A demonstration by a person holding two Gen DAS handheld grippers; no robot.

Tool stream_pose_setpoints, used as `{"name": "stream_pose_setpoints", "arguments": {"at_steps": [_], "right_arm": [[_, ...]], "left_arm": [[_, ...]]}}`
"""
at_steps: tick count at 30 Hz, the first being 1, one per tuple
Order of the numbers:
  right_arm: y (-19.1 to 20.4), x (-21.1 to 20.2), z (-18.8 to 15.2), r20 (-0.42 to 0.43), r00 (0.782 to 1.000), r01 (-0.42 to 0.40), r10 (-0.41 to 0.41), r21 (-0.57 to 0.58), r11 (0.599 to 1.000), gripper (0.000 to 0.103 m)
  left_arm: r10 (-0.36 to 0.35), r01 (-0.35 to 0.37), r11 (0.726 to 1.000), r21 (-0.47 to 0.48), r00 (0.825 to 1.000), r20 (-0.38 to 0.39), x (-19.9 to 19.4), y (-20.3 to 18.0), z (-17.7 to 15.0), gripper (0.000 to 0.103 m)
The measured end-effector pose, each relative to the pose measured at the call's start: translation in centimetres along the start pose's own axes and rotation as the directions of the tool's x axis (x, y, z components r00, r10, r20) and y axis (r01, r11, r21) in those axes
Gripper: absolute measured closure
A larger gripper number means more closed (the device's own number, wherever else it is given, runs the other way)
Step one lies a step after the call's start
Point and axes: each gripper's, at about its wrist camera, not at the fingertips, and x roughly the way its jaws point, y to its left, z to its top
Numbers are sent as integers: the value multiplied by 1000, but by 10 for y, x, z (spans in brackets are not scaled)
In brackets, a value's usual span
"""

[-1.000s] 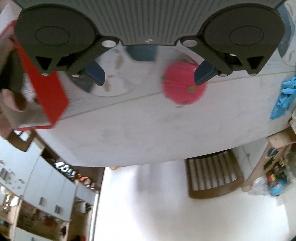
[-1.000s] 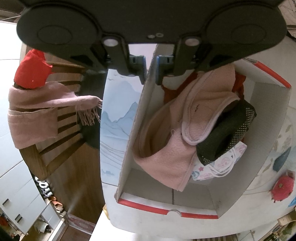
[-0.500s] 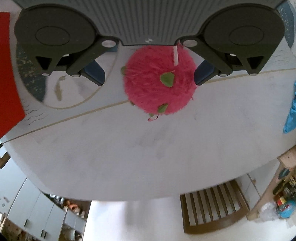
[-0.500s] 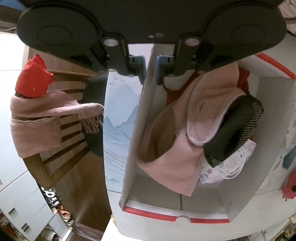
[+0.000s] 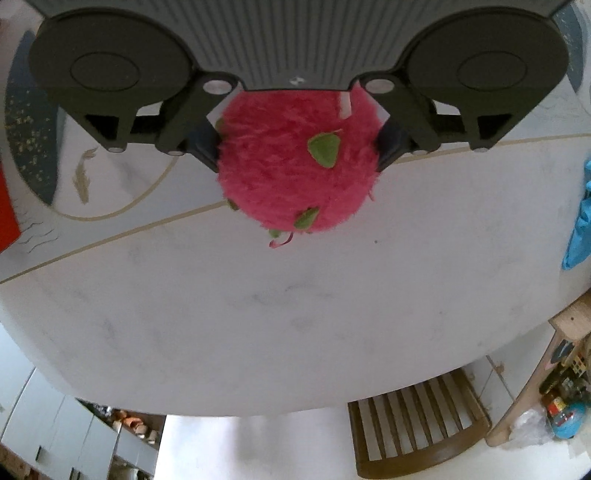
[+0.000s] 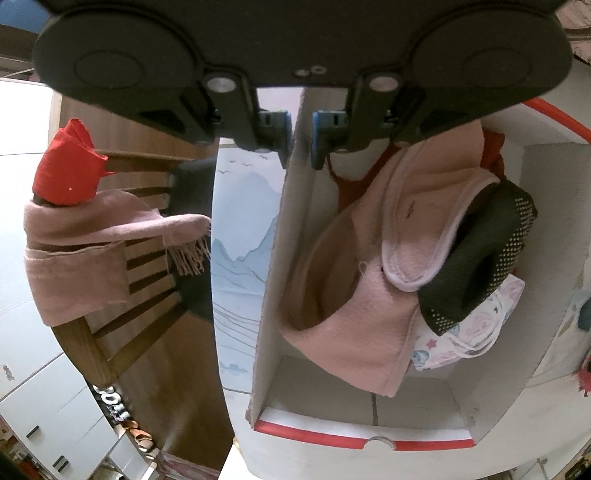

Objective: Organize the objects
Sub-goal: 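Close the left gripper on the pink fuzzy plush, then carry the pink plush with the left gripper into the box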

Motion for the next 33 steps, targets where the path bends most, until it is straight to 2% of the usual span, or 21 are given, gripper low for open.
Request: {"name": "stream_pose_setpoints", "arguments": {"at_steps": [9,19,25,33], "right_arm": [[0,-2,-2,15,1000,-8,8,-6,1000,97],[-1,-5,-5,36,999,-22,23,-14,1000,98],[1,-5,-6,47,999,-21,23,-38,999,98],[3,-6,-7,60,997,-49,54,-75,996,98]], "left_arm": [[-18,17,1000,24,999,30,-42,-14,-19,24],[-96,85,984,157,993,64,-130,-79,-44,24],[-216,193,954,231,973,78,-177,-132,-46,24],[-308,247,886,392,946,100,-213,-219,-48,24]]}}
